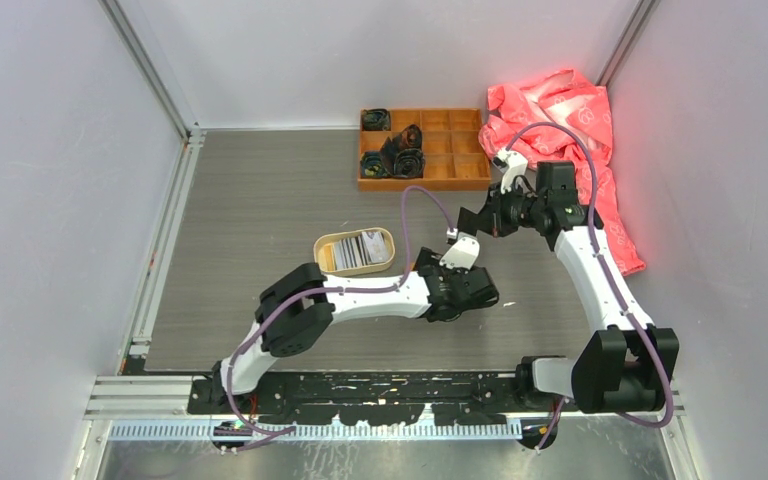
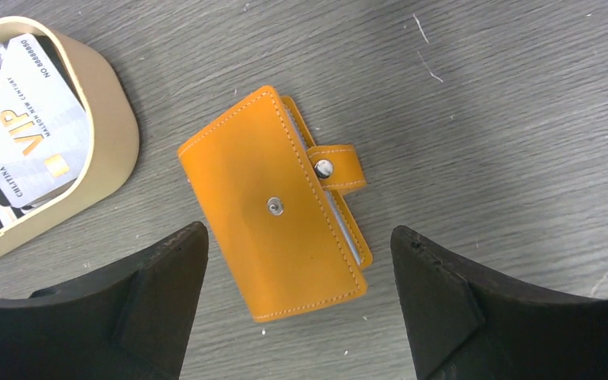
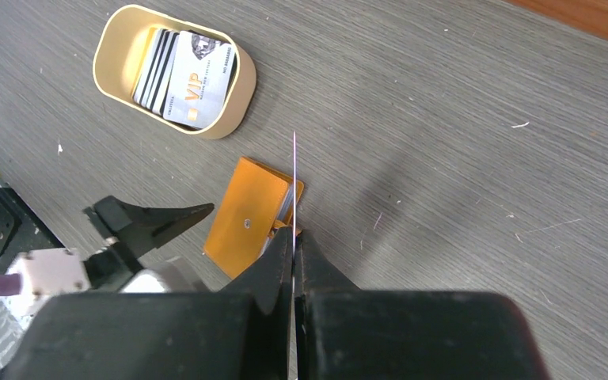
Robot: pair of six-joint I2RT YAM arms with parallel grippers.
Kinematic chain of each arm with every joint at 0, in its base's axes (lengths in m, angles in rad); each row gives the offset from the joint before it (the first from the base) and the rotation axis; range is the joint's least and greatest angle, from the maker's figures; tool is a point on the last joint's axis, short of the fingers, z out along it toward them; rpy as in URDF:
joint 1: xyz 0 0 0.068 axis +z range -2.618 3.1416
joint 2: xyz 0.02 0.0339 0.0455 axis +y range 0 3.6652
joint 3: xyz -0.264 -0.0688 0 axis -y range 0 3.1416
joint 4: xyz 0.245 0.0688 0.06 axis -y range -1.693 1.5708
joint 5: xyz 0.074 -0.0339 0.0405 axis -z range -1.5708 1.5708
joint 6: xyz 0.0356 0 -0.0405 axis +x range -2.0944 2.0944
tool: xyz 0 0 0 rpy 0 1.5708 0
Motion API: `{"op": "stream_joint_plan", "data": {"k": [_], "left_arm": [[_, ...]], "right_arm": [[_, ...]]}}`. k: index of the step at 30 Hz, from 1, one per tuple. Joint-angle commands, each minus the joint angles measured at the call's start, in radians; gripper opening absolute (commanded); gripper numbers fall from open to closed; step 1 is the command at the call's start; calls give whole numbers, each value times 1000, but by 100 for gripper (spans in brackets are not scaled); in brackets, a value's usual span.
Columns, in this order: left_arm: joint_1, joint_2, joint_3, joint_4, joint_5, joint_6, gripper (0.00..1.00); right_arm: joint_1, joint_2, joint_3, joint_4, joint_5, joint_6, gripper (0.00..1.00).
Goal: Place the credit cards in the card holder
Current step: Open the card holder at the center of the board.
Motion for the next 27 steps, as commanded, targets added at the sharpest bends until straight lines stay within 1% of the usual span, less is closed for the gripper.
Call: {"op": "stream_joint_plan", "data": {"k": [1,4,7,12,13,14,18,20,24,25,27], "left_arm": [[0,44,72,-68,-56,20,85],[5,64,81,-76,-56,20,83],[9,59,79,-96,-76,13,78],[11,-9,14,-75,-90,10,52],[11,-30,-10,-62,-90,7,42],[11,-55,-35,-49,-88,1,35],[18,-162,-141,8,-73,-26,11],[25,-217,-208,41,-65,-37,6],[37,-320,-309,93,-62,-42,4],[42,-343,-331,110,-61,-32,1],[53,-389,-385,155,-44,-11,0]], "right_arm": [[-4,-3,44,26,-35,12,1],[-4,2,44,22,-41,14,1],[-4,5,44,20,-48,15,1],[-4,11,43,18,-65,16,1],[-4,14,43,19,-70,18,1],[-4,17,43,19,-76,19,1],[-4,30,39,19,-101,22,1],[-4,36,37,18,-117,25,1],[-2,41,35,19,-134,24,1],[-2,42,34,19,-139,24,1],[0,41,29,25,-169,25,1]]}}
